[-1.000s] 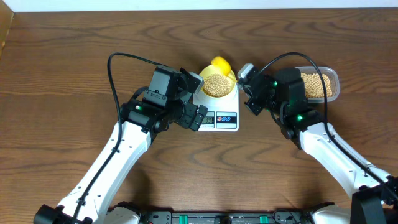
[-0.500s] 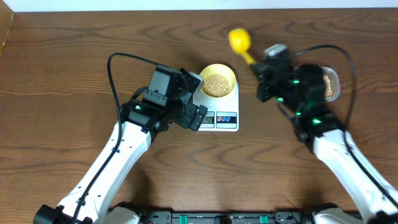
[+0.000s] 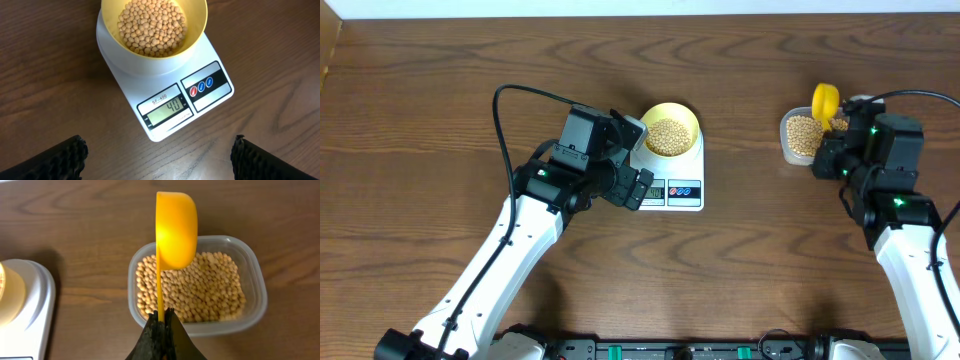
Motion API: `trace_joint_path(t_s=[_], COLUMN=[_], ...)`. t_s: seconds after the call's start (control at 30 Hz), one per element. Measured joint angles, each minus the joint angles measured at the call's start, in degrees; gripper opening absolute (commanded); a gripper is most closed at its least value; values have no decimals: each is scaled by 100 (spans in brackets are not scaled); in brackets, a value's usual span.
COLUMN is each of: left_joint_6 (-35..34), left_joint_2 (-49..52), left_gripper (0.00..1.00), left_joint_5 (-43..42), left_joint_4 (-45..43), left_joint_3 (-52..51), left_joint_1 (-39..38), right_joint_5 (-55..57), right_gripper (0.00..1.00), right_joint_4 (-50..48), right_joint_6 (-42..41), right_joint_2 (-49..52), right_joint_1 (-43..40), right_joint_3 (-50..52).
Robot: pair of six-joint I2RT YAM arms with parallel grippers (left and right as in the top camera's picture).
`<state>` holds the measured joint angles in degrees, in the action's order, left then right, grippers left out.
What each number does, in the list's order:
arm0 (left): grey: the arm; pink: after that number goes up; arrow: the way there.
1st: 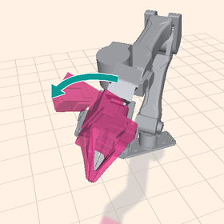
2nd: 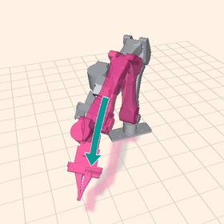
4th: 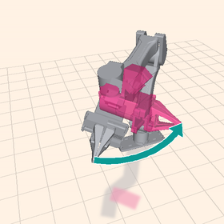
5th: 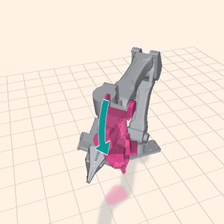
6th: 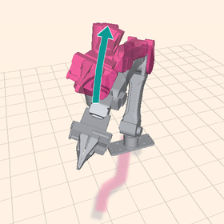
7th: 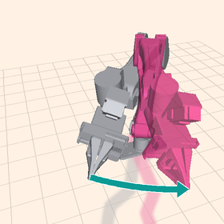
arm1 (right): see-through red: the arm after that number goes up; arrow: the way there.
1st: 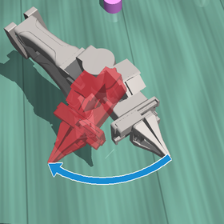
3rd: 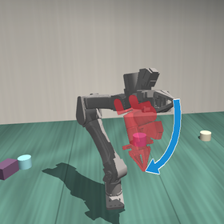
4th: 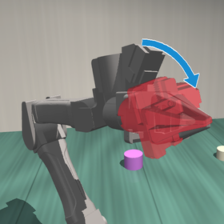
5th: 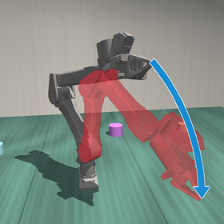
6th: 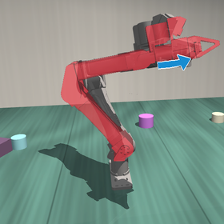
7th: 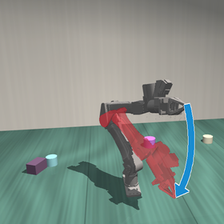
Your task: Scoop item into bowl and weigh 50g on scale
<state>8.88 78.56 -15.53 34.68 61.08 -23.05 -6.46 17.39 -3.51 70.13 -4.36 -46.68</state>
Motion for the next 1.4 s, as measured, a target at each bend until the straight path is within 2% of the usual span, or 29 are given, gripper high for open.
trace_joint_path(t_s=[0.47,0.83,1.4], left_joint_6=[0,0,0], left_joint_2=[0,0,0], left_gripper=[94,94,94], left_joint_5=[0,0,0], left_joint_4=[0,0,0], left_joint_3=[0,0,0], left_joint_1=[0,0,0], right_joint_5=[542,116,-535], right_gripper=[1,1,1], right_joint_4=[256,254,293], right_joint_6=[0,-24,-1001], right_joint_2=[627,968,964], right_joint_1=[-22,-24,-205], right_joint_3=[0,0,0])
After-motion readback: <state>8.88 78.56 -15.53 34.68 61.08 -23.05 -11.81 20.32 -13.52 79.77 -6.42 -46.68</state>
